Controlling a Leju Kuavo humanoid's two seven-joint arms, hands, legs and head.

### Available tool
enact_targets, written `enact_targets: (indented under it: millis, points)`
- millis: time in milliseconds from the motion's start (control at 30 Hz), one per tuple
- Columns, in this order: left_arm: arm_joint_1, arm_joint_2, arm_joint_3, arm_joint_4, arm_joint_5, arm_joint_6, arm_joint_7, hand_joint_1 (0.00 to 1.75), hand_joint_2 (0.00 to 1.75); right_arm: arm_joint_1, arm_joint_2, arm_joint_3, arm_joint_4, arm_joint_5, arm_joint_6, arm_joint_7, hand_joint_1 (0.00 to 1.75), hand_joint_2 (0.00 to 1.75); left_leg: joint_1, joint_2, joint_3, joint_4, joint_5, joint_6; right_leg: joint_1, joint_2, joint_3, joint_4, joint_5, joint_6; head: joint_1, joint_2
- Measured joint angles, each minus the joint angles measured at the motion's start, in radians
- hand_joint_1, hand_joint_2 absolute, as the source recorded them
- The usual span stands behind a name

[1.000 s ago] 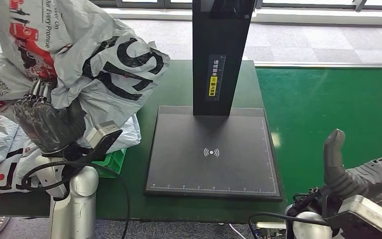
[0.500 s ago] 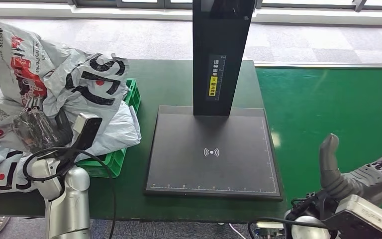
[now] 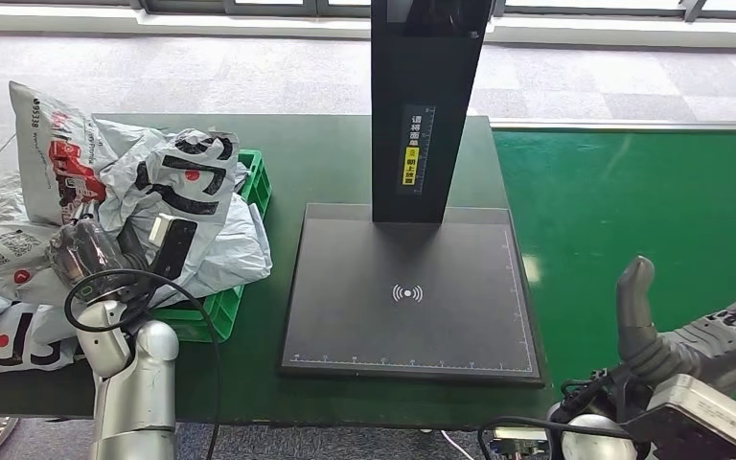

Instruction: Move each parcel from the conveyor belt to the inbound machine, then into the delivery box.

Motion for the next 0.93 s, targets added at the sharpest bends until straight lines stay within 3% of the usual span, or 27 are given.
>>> enact_targets:
  millis: [200, 233, 333, 367, 567, 933]
  points:
    - [-0.022, 0.025, 0.0, 0.064, -0.012, 0.0, 0.086, 1.75, 1.75, -0.005, 0.0, 0.0, -0.007, 0.008, 0.016, 0.017, 0.0, 1.75, 0.0, 0.0, 0.0, 0.0, 0.0, 0.0, 0.0, 0.0, 0.0, 0.0, 0.0, 0.0, 0.0, 0.0]
    - [-0.025, 0.029, 0.0, 0.077, -0.016, 0.0, 0.098, 1.48, 1.75, -0.006, 0.0, 0.0, -0.009, 0.009, 0.019, 0.018, 0.0, 1.75, 0.0, 0.0, 0.0, 0.0, 0.0, 0.0, 0.0, 0.0, 0.0, 0.0, 0.0, 0.0, 0.0, 0.0]
    - [-0.033, 0.04, 0.0, 0.107, -0.02, 0.0, 0.118, 0.17, 1.75, -0.01, 0.0, 0.0, -0.012, 0.012, 0.024, 0.02, 0.0, 1.75, 0.0, 0.0, 0.0, 0.0, 0.001, -0.001, 0.0, 0.0, 0.0, 0.0, 0.0, 0.0, 0.0, 0.0]
    - [-0.034, 0.043, 0.0, 0.114, -0.02, 0.0, 0.12, 0.0, 1.75, -0.011, 0.0, 0.0, -0.013, 0.012, 0.024, 0.02, 0.0, 1.75, 0.0, 0.0, 0.0, 0.0, 0.001, -0.001, 0.0, 0.0, 0.0, 0.0, 0.0, 0.0, 0.0, 0.0]
    - [-0.042, 0.047, 0.0, 0.123, -0.002, 0.0, 0.121, 0.0, 1.75, -0.024, 0.0, 0.0, -0.025, 0.024, 0.037, 0.029, 0.0, 1.75, 0.0, 0.0, 0.0, 0.0, 0.001, -0.001, 0.0, 0.0, 0.0, 0.0, 0.0, 0.0, 0.0, 0.0]
    - [-0.048, 0.033, 0.025, 0.052, 0.058, 0.0, 0.0, 0.0, 1.75, -0.049, 0.0, 0.0, -0.029, 0.027, 0.034, 0.037, 0.0, 1.75, 0.0, 0.0, 0.0, 0.0, 0.001, -0.001, 0.0, 0.0, 0.0, 0.0, 0.0, 0.0, 0.0, 0.0]
